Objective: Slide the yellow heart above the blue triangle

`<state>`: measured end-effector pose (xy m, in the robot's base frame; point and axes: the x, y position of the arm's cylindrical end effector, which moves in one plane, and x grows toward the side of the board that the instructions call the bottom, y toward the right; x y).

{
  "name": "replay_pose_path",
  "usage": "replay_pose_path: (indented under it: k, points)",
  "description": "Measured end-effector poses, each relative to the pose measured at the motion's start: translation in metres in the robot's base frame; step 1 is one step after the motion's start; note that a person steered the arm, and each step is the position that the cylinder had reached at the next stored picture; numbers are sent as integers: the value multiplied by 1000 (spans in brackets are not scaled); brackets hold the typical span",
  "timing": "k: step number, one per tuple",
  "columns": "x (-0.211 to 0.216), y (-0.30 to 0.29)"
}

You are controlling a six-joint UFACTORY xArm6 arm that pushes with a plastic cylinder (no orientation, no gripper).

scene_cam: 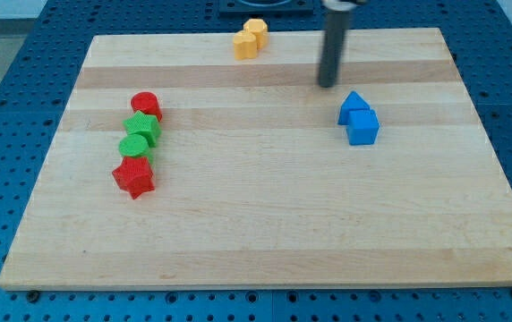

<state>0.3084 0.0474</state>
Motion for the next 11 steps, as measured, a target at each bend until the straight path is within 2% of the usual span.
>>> replay_pose_path:
  k: [1,2,3,5,7,9,11]
  points:
    - [-14,-116]
    - [-65,-194]
    - [-104,-184]
    - [-102,-80]
    - [-62,-69]
    - [-56,-120]
    - [-39,-55]
